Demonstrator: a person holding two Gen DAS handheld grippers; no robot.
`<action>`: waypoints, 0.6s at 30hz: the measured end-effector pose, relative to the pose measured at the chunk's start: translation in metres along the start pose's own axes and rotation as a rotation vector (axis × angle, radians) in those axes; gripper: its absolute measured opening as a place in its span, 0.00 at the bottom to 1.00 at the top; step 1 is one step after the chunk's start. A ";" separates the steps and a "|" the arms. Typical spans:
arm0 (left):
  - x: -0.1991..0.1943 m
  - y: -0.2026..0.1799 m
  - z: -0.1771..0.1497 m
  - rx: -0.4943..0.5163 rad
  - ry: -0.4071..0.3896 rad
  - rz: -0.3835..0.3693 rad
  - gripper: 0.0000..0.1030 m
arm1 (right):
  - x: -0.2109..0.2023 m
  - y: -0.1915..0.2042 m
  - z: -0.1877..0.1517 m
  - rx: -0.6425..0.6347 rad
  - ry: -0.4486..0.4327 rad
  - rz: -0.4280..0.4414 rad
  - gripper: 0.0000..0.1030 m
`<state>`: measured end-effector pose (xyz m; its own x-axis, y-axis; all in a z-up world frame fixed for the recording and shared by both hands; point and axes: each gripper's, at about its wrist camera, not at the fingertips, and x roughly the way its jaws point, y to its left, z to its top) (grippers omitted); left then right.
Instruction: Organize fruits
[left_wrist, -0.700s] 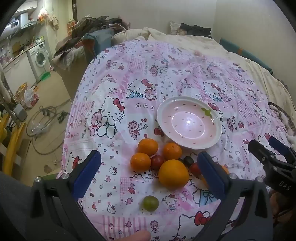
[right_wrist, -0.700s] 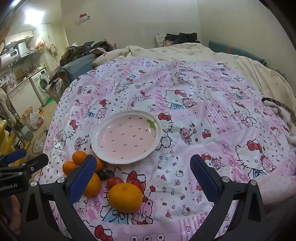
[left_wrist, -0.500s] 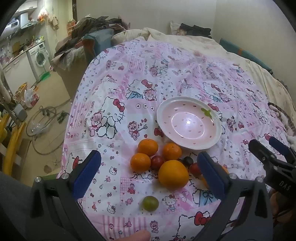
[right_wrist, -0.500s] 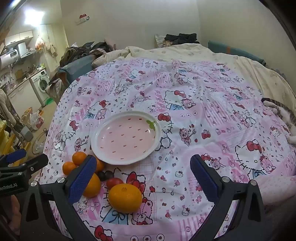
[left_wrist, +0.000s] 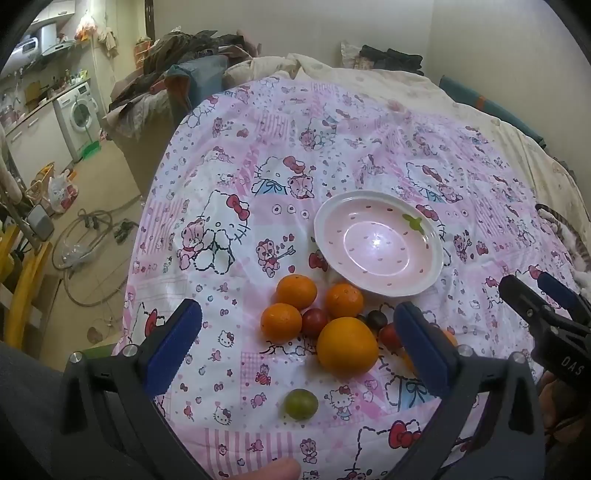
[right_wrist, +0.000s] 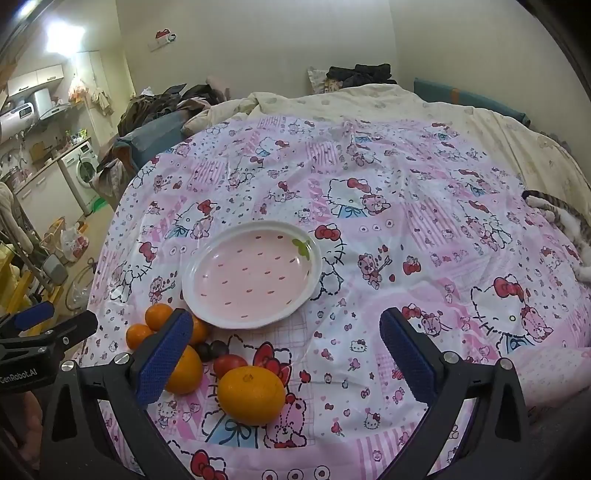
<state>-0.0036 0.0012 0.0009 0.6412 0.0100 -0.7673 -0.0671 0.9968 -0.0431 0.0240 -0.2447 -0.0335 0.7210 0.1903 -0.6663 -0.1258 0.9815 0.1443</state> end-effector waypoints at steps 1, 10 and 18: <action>0.002 -0.001 0.001 -0.001 0.000 -0.001 0.99 | 0.000 0.000 0.000 -0.002 0.001 -0.003 1.00; 0.005 0.002 -0.001 -0.003 -0.001 0.002 0.99 | 0.000 0.001 0.000 0.001 0.003 -0.001 1.00; 0.007 0.004 -0.001 -0.003 0.000 0.002 0.99 | 0.000 -0.001 0.000 0.004 0.006 -0.001 1.00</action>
<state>0.0002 0.0053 -0.0050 0.6412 0.0122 -0.7673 -0.0712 0.9965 -0.0436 0.0246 -0.2453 -0.0334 0.7168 0.1893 -0.6711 -0.1220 0.9816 0.1467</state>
